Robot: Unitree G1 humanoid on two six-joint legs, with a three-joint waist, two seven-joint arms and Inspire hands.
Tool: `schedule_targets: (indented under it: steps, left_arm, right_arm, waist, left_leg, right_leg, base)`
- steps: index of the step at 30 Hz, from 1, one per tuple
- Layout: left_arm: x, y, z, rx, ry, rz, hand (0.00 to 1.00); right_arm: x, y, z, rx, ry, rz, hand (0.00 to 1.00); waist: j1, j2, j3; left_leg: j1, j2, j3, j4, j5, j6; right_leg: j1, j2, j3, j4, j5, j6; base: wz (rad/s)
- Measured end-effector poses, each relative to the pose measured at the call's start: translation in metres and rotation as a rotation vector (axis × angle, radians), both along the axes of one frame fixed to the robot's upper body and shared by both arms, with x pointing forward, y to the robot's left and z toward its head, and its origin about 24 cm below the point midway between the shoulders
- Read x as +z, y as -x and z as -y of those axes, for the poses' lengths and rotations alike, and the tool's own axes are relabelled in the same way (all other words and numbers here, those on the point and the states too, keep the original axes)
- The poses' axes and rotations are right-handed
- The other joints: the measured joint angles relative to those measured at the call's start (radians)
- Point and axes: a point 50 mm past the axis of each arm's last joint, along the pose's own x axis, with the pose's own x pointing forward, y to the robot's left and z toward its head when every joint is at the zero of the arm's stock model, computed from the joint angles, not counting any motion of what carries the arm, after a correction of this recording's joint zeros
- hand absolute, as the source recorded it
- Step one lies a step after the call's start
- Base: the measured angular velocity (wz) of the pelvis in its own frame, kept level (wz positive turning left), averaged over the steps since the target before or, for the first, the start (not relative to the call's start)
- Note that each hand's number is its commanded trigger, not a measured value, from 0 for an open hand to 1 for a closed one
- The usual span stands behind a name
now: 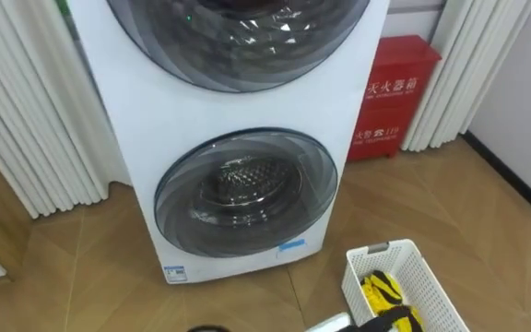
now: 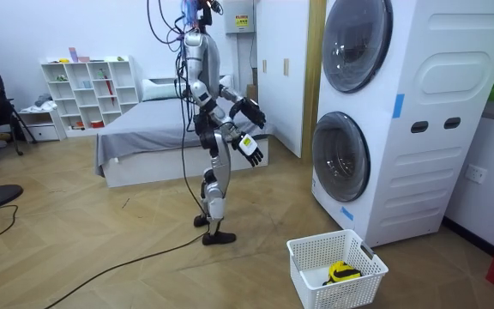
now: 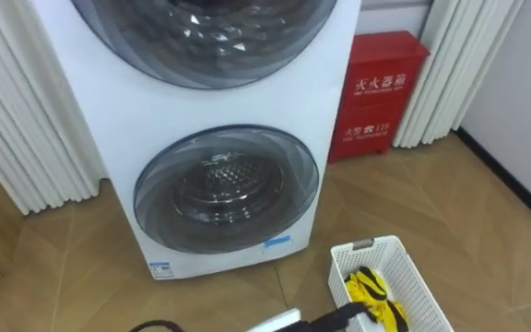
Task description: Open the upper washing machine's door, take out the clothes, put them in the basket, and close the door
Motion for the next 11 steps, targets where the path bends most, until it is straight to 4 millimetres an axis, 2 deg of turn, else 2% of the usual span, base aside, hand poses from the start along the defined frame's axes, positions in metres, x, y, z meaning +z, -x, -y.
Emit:
schedule_targets:
  steps: [1, 3, 4, 6, 7, 9, 10, 11]
  left_arm:
    - [-0.007, 0.002, -0.008, 0.039, -0.030, -0.016, 0.00]
    - [-0.043, 0.016, -0.046, 0.241, -0.143, -0.131, 0.00]
    - [-0.052, 0.021, -0.059, 0.303, -0.175, -0.162, 0.00]
    - [-0.086, 0.050, -0.119, 0.586, -0.332, -0.302, 0.00]
    - [-0.093, 0.058, -0.133, 0.655, -0.377, -0.335, 0.00]
    - [-0.110, 0.096, -0.184, 0.953, -0.538, -0.456, 0.00]
    - [-0.112, 0.105, -0.193, 1.010, -0.577, -0.477, 0.00]
    - [-0.116, 0.132, -0.210, 1.093, -0.670, -0.536, 0.00]
  right_arm:
    - [0.000, 0.001, 0.002, -0.015, -0.002, -0.004, 0.00]
    - [-0.006, 0.012, 0.017, -0.147, -0.025, -0.047, 0.00]
    - [-0.008, 0.016, 0.021, -0.186, -0.030, -0.059, 0.00]
    - [-0.015, 0.037, 0.037, -0.352, -0.046, -0.115, 0.00]
    - [-0.017, 0.042, 0.041, -0.394, -0.047, -0.131, 0.00]
    - [-0.025, 0.065, 0.052, -0.566, -0.066, -0.204, 0.00]
    - [-0.027, 0.070, 0.054, -0.593, -0.062, -0.225, 0.00]
    - [-0.030, 0.077, 0.059, -0.646, -0.062, -0.257, 0.00]
  waist:
    - [0.008, -0.001, -0.0004]
    - [0.025, -0.003, -0.0030]
    - [0.033, -0.003, -0.0035]
    - [0.055, -0.004, -0.0039]
    - [0.061, -0.007, -0.0056]
    - [0.090, -0.005, -0.0050]
    - [0.094, -0.005, -0.0057]
    - [0.115, 0.001, -0.0089]
  left_leg:
    - [0.005, 0.001, 0.000, 0.000, 0.000, 0.000]
    - [0.023, -0.001, -0.016, -0.006, 0.000, 0.000]
    - [0.026, -0.001, -0.023, -0.006, 0.000, 0.000]
    - [0.035, 0.002, -0.044, -0.008, -0.008, -0.014]
    - [0.035, 0.001, -0.047, -0.009, -0.010, -0.017]
    - [0.036, 0.002, -0.062, -0.025, -0.012, -0.021]
    - [0.037, 0.003, -0.066, -0.031, -0.012, -0.021]
    - [0.043, 0.004, -0.067, -0.036, -0.012, -0.021]
  right_leg:
    - [0.005, 0.000, 0.001, -0.001, 0.000, 0.000]
    - [0.019, -0.002, -0.008, -0.005, -0.003, -0.003]
    - [0.025, -0.001, -0.013, -0.005, -0.005, -0.004]
    - [0.044, 0.000, -0.033, -0.019, -0.006, -0.006]
    - [0.045, 0.001, -0.037, -0.019, -0.007, -0.007]
    - [0.045, 0.010, -0.048, -0.021, -0.007, -0.008]
    - [0.046, 0.010, -0.049, -0.022, -0.007, -0.008]
    - [0.053, 0.010, -0.048, -0.022, -0.007, -0.008]
  base:
    - [0.00]
    - [0.09]
    - [0.21]
    - [0.24]
    - [0.21]
    - [0.15]
    - [0.08]
    - [0.00]
